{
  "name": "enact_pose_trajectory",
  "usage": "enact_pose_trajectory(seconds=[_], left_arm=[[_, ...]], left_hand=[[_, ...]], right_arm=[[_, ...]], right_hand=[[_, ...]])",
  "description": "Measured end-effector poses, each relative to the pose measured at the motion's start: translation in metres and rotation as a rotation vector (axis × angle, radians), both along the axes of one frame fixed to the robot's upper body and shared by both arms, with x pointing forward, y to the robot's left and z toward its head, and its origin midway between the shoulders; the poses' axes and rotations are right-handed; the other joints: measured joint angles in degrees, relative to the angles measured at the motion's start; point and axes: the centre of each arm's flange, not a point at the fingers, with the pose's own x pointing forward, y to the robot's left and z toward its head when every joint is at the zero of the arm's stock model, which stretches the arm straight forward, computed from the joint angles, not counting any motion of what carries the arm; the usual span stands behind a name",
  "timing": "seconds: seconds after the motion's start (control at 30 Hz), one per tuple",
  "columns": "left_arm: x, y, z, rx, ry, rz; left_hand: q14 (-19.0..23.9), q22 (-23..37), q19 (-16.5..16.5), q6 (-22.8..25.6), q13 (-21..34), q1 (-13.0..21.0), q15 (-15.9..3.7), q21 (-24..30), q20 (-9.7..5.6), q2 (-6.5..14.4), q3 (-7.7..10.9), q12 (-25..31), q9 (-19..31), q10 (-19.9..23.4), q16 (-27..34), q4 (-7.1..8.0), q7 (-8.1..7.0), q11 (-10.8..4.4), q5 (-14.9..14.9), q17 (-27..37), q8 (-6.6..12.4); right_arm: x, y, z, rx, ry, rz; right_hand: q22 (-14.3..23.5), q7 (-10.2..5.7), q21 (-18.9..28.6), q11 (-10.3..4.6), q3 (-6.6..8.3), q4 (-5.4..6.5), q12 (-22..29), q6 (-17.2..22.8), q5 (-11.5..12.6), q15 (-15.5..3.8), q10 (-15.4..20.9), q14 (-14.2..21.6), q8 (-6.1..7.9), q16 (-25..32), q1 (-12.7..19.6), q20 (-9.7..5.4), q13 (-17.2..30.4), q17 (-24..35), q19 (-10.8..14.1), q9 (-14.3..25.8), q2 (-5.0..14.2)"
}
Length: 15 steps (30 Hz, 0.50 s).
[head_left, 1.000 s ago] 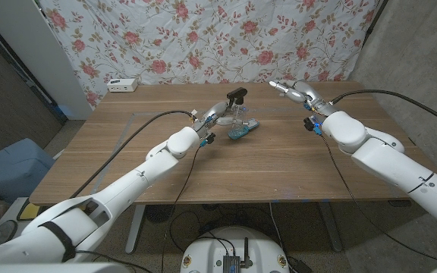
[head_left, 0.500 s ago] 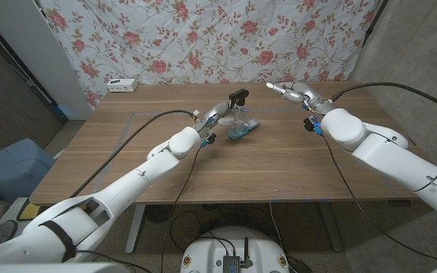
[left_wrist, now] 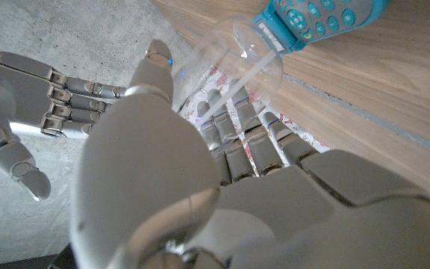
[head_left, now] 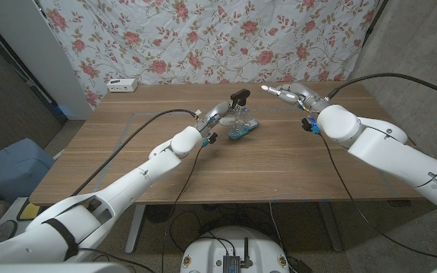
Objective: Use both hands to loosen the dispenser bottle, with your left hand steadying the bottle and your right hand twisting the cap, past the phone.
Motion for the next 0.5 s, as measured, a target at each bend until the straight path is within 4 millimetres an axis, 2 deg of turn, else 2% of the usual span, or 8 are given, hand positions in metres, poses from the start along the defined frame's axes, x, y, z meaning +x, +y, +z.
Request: enact_pose_trajectory(seconds=[0.07,0.23,0.5], left_arm=[[0.000,-0.001,0.000,0.000,-0.001,0.000],[0.002,-0.002,0.000,0.001,-0.004,0.000],[0.004,-0.004,0.000,0.007,-0.009,0.002]], left_hand=[[0.00,0.00,0.00,0.00,0.00,0.00,0.00,0.00,0.00,0.00,0.00,0.00,0.00,0.00,0.00,0.00,0.00,0.00,0.20,0.00,0.00],[0.00,0.00,0.00,0.00,0.00,0.00,0.00,0.00,0.00,0.00,0.00,0.00,0.00,0.00,0.00,0.00,0.00,0.00,0.28,0.00,0.00],[0.00,0.00,0.00,0.00,0.00,0.00,0.00,0.00,0.00,0.00,0.17,0.00,-0.27,0.00,-0.45,-0.17,0.00,0.00,0.28,0.26,0.51]], right_arm=[[-0.001,0.001,0.000,-0.009,0.005,-0.008],[-0.005,0.007,0.001,-0.032,0.007,-0.007],[-0.007,0.016,0.002,-0.066,0.016,0.000]], right_hand=[[0.00,0.03,0.00,0.01,0.02,-0.03,0.00,0.44,0.00,0.00,0.01,0.00,0.00,0.00,0.72,0.00,-0.01,0.00,0.00,0.08,0.72],[0.00,0.69,0.00,0.79,1.47,-1.47,0.00,1.76,0.00,0.63,0.18,0.01,0.44,0.00,2.59,0.00,-0.01,-0.19,0.00,0.08,2.56],[0.00,0.82,0.00,0.93,2.07,-2.07,0.00,2.66,0.00,0.93,0.31,0.31,0.45,0.00,4.01,0.29,0.00,-0.27,-0.28,0.08,2.32]])
